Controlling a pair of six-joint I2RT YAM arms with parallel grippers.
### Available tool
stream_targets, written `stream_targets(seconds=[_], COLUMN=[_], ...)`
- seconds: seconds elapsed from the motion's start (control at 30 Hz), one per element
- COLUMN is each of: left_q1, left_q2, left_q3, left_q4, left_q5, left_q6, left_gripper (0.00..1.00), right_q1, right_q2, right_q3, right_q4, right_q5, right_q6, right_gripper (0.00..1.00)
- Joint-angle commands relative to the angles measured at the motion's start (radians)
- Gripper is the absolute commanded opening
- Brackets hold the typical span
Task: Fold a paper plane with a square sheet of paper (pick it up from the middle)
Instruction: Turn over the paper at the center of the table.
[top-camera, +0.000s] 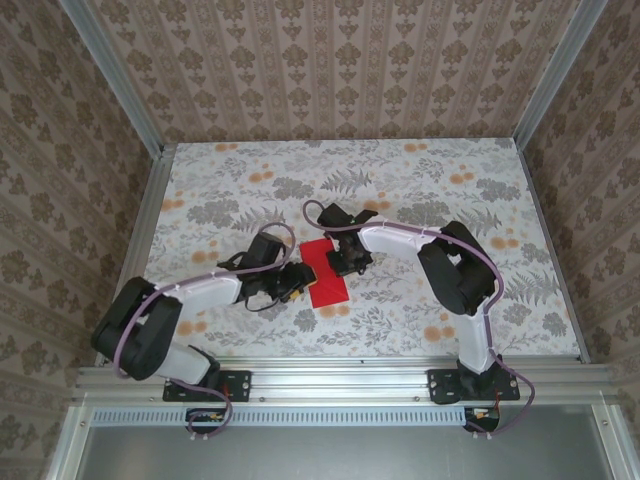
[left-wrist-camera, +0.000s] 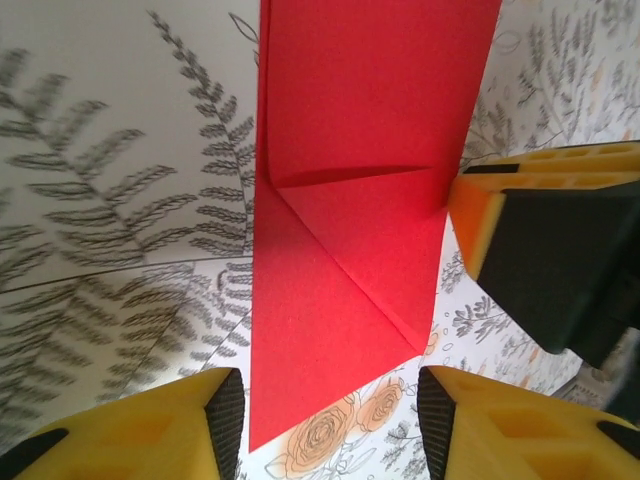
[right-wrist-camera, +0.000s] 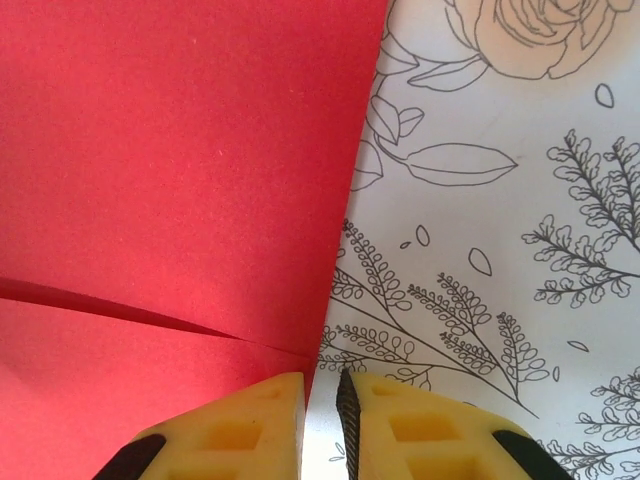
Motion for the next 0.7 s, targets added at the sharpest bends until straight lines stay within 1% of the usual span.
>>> stream_targets(seconds=[0.0,0.2,0.33,0.4,0.67], left_q1=[-0.027,-0.059,-0.064,-0.065,-0.086], left_q2=[0.050,0.116,0.135,0.138,0.128], left_q3=[0.057,0.105,0.108,0.103,0.094], left_q4=[0.078,0.096,0.092,0.082,0.042], left_q5=[0.007,-0.048,-0.079,-0.093,-0.153], left_q6=[-0.031,-0.040,-0.058,-0.069,-0.114], left_gripper=[0.50,0.40,0.38,0.39,0.47], right_q1=[-0.010,-0.017,-0.022,-0.025,-0.032], right_q2=[0.027,0.041,0.056,0.063,0.073], right_q3=[-0.023,-0.031,-0.033,-0.032,-0.050], right_q4=[-0.004,-0.009,-0.013,-0.011,0.006], right_q5=[-0.012,-0.032,-0.046,-0.051,-0.082], right_q6=[0.030,0.053,0.069,0.077,0.118], right_gripper=[0.20,0.17,0.16,0.15,0.12])
